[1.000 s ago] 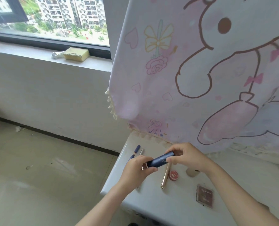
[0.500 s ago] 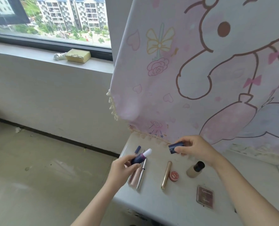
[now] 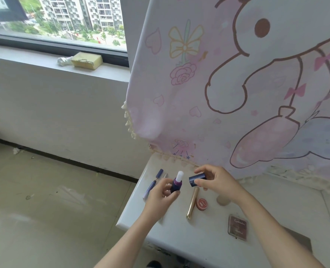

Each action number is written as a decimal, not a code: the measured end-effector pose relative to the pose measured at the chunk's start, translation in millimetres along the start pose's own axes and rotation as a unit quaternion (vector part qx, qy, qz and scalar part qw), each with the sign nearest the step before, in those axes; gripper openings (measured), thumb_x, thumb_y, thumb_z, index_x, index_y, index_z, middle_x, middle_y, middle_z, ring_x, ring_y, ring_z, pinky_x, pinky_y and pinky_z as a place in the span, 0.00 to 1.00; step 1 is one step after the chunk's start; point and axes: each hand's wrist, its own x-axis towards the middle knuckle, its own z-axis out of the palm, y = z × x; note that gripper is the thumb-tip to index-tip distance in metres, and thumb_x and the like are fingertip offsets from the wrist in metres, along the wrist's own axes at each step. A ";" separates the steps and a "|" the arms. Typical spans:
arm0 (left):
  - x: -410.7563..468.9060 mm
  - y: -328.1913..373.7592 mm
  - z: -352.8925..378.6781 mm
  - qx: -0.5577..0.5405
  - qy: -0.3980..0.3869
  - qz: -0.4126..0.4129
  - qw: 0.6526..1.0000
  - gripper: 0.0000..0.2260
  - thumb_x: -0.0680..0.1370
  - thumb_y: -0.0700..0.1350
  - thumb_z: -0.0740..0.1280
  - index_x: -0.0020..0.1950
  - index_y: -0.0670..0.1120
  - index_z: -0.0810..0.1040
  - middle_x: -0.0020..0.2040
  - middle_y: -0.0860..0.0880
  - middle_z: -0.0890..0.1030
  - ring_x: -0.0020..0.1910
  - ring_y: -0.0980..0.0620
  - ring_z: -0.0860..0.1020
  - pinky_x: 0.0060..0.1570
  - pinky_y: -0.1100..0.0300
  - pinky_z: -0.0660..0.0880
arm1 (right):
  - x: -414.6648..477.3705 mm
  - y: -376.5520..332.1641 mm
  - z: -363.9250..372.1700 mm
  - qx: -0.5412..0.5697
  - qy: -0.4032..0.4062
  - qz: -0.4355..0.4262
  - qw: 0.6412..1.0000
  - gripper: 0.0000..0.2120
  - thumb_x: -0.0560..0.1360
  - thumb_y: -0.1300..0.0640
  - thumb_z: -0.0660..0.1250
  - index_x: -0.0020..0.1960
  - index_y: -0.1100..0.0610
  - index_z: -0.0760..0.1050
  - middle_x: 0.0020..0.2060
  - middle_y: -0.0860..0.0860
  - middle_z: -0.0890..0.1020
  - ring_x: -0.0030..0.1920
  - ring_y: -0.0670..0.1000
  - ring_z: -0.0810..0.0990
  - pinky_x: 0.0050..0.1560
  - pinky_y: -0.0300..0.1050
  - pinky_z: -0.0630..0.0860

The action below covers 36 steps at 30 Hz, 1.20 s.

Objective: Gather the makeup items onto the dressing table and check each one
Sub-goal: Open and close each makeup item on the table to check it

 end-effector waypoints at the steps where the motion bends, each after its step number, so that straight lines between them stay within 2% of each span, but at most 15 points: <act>1: 2.4 -0.2 3.0 0.010 -0.004 -0.003 1.000 0.09 0.74 0.39 0.67 0.44 0.54 0.73 0.39 0.52 0.78 0.28 0.63 0.70 0.36 0.74 0.68 | 1.4 1.5 0.5 -0.010 0.007 -0.001 1.000 0.09 0.72 0.60 0.69 0.45 0.47 0.74 0.39 0.46 0.80 0.31 0.34 0.77 0.36 0.28 0.73; 4: 9.2 -0.4 10.8 0.047 0.000 -0.010 0.999 0.07 0.75 0.40 0.66 0.45 0.50 0.70 0.43 0.52 0.78 0.32 0.62 0.72 0.32 0.78 0.66 | 5.6 6.4 2.3 -0.035 0.016 -0.001 0.999 0.09 0.71 0.59 0.69 0.42 0.45 0.73 0.37 0.44 0.80 0.34 0.39 0.76 0.41 0.34 0.73; 7: 13.0 -3.1 14.9 0.068 0.000 -0.016 0.998 0.07 0.75 0.41 0.66 0.45 0.52 0.70 0.44 0.53 0.77 0.35 0.59 0.73 0.33 0.78 0.67 | 9.6 12.7 3.3 -0.037 0.027 -0.005 0.999 0.10 0.71 0.59 0.70 0.40 0.44 0.74 0.37 0.44 0.79 0.36 0.42 0.76 0.43 0.38 0.72; 12: 16.6 -12.8 16.3 0.109 -0.016 -0.020 0.994 0.11 0.75 0.42 0.66 0.42 0.58 0.68 0.46 0.53 0.77 0.39 0.58 0.74 0.38 0.72 0.69 | 17.7 19.3 -4.5 -0.018 0.064 -0.006 0.998 0.10 0.71 0.61 0.69 0.42 0.46 0.74 0.42 0.46 0.80 0.41 0.45 0.78 0.43 0.35 0.74; 15: 20.2 -16.5 18.5 0.133 -0.025 -0.016 0.991 0.12 0.75 0.42 0.65 0.40 0.60 0.67 0.46 0.54 0.77 0.41 0.54 0.74 0.40 0.67 0.69 | 24.7 19.7 -7.8 -0.033 0.046 -0.006 0.998 0.07 0.72 0.61 0.68 0.46 0.49 0.75 0.41 0.43 0.79 0.41 0.42 0.77 0.41 0.32 0.72; 18: 24.8 -18.4 21.9 0.162 -0.029 -0.012 0.986 0.14 0.75 0.43 0.66 0.39 0.61 0.66 0.42 0.57 0.75 0.42 0.54 0.73 0.42 0.64 0.70 | 32.9 21.3 -7.1 -0.049 0.021 0.004 0.999 0.07 0.72 0.60 0.68 0.49 0.52 0.75 0.40 0.44 0.79 0.39 0.41 0.76 0.40 0.32 0.72; 22: 32.5 -21.1 24.2 0.183 -0.029 -0.017 0.983 0.08 0.74 0.45 0.66 0.45 0.57 0.69 0.42 0.57 0.75 0.43 0.53 0.75 0.45 0.60 0.72 | 43.3 24.0 -5.5 -0.067 -0.006 0.011 0.998 0.07 0.72 0.59 0.69 0.49 0.51 0.75 0.40 0.45 0.78 0.41 0.43 0.75 0.42 0.33 0.71; 26: 39.6 -24.4 23.6 0.195 -0.029 -0.014 0.980 0.07 0.74 0.45 0.66 0.48 0.55 0.70 0.44 0.55 0.76 0.45 0.52 0.75 0.47 0.58 0.73 | 51.8 23.2 -6.3 -0.091 -0.037 0.007 0.995 0.06 0.72 0.59 0.68 0.47 0.52 0.75 0.39 0.44 0.77 0.41 0.44 0.75 0.44 0.36 0.71; 29: 45.8 -27.6 24.4 0.212 -0.019 -0.003 0.977 0.08 0.74 0.45 0.66 0.53 0.51 0.74 0.46 0.55 0.76 0.45 0.54 0.73 0.46 0.60 0.71 | 59.7 25.7 -6.5 -0.116 -0.069 0.008 0.991 0.05 0.71 0.59 0.68 0.46 0.52 0.75 0.40 0.46 0.77 0.43 0.47 0.75 0.47 0.42 0.72; 33: 55.9 -34.2 30.6 0.253 0.005 0.006 0.967 0.12 0.74 0.47 0.67 0.57 0.49 0.76 0.47 0.55 0.71 0.47 0.55 0.69 0.46 0.65 0.66 | 69.6 31.6 -7.1 -0.140 -0.072 0.023 0.987 0.08 0.70 0.60 0.68 0.49 0.56 0.77 0.45 0.52 0.80 0.46 0.51 0.77 0.51 0.48 0.75; 36: 64.4 -38.5 39.4 0.284 0.013 -0.003 0.959 0.11 0.75 0.47 0.66 0.56 0.48 0.77 0.47 0.54 0.70 0.48 0.55 0.68 0.46 0.63 0.68 | 77.0 38.3 -3.5 -0.164 -0.079 0.019 0.983 0.11 0.71 0.61 0.67 0.53 0.57 0.76 0.44 0.49 0.77 0.41 0.43 0.74 0.45 0.37 0.71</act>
